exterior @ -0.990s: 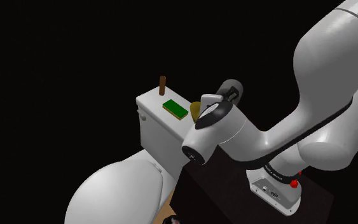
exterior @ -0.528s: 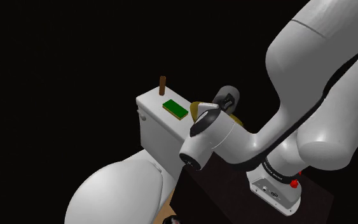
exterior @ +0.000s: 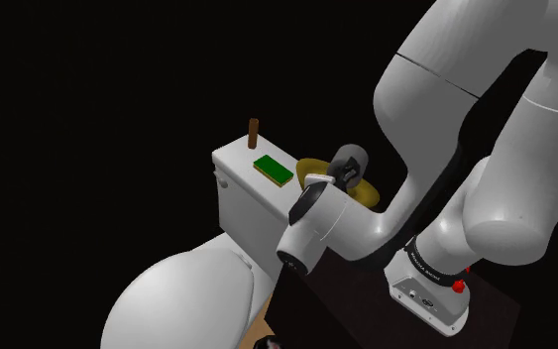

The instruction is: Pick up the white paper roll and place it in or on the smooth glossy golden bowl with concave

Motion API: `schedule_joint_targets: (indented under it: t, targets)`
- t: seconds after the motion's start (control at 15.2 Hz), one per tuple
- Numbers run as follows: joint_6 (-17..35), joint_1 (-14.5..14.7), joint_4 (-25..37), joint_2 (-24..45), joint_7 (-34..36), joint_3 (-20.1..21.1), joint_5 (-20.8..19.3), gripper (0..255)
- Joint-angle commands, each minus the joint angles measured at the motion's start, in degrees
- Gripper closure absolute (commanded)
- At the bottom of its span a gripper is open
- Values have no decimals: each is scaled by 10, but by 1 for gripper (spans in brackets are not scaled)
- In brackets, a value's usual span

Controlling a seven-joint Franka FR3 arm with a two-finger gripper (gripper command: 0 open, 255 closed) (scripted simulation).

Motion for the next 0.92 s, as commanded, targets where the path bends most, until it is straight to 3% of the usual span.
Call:
schedule_joint_targets:
  t: [0.0,0.33,0.4,0.73,0.86]
  targets:
    - [-1,1,2,8,7,-2,-2,255]
    - [-1,1,2,8,7,-2,-2,255]
    - [-1,1,2,8,7,-2,-2,0]
    - [-1,1,2,8,7,-2,-2,0]
    - [-27,24,31,30,13,12,28,0]
